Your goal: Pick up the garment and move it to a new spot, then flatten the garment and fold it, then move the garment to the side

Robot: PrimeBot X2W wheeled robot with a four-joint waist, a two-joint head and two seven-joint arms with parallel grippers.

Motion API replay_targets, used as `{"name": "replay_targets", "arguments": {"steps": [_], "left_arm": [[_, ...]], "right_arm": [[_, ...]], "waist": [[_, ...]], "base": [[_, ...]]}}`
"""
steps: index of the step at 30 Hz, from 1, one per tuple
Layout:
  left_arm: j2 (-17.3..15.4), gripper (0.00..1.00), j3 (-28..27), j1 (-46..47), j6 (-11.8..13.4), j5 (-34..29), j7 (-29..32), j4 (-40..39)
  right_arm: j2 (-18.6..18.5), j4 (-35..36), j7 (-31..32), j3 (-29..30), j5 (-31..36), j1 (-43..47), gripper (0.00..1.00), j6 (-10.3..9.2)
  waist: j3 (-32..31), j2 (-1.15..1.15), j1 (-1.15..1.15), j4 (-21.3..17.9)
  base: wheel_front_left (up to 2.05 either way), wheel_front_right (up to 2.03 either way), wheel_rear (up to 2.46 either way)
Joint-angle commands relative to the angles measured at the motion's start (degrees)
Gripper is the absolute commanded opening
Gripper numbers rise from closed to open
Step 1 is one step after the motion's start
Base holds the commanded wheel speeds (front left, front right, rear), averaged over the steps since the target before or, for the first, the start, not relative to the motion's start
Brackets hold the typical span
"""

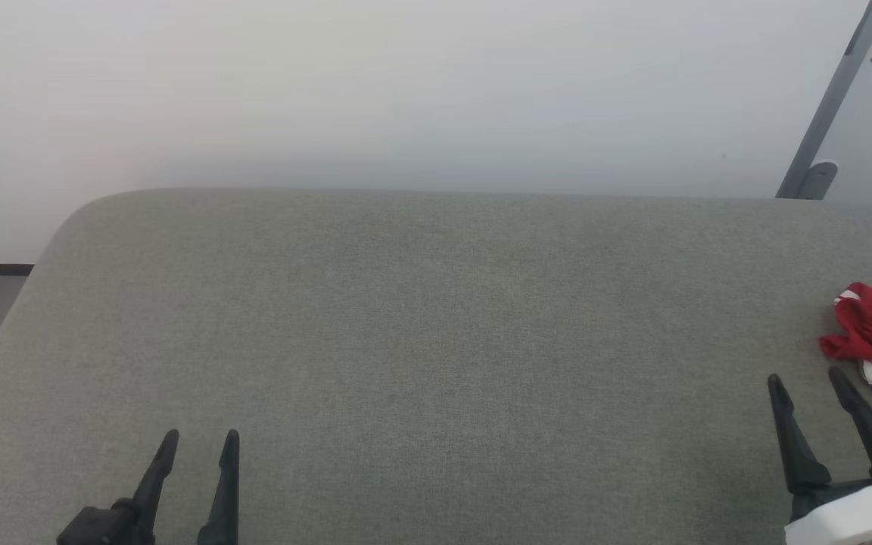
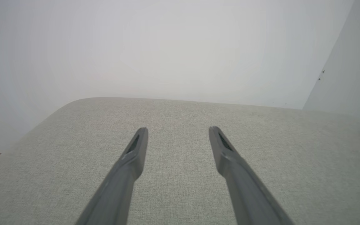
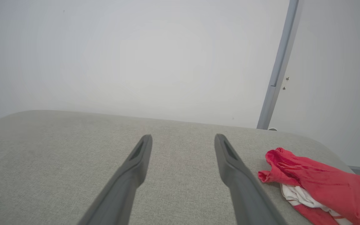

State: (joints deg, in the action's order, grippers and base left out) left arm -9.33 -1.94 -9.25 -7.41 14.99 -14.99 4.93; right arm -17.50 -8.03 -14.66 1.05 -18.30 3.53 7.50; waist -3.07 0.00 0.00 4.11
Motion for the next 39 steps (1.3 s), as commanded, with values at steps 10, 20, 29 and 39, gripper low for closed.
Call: {"name": "replay_targets", "arguments": {"steps": [10, 20, 29, 39], "left_arm": [[0.30, 1.00, 0.25, -0.97, -0.07, 0.92, -0.27, -1.36], [0.39, 1.00, 0.30, -0.69, -0.07, 0.85, -0.27, -1.85], [0.78, 1.00, -1.01, -0.76, -0.07, -0.52, -0.27, -1.98], [1.87, 0.00, -0.82, -0.29, 0.01, 5.18, 1.42, 0.59]], "right_arm": [[2.60, 4.22, 2.03, 2.42, 1.39, 2.46, 1.00, -0.02], [3.17, 5.45, 2.79, 2.19, 1.01, 3.03, 1.00, -0.02], [3.53, 5.87, 2.84, 2.10, 0.73, 2.86, 1.00, -0.02], [5.09, 3.02, 4.23, 1.94, -4.55, 2.47, 0.00, 0.00]], "waist": [[0.22, 0.00, 0.00, -0.01], [0.37, 0.00, 0.00, -0.28], [0.55, 0.00, 0.00, -0.63], [0.72, 0.00, 0.00, -0.83]], "base": [[0.00, 0.00, 0.00], [0.00, 0.00, 0.00], [0.00, 0.00, 0.00], [0.00, 0.00, 0.00]]}}
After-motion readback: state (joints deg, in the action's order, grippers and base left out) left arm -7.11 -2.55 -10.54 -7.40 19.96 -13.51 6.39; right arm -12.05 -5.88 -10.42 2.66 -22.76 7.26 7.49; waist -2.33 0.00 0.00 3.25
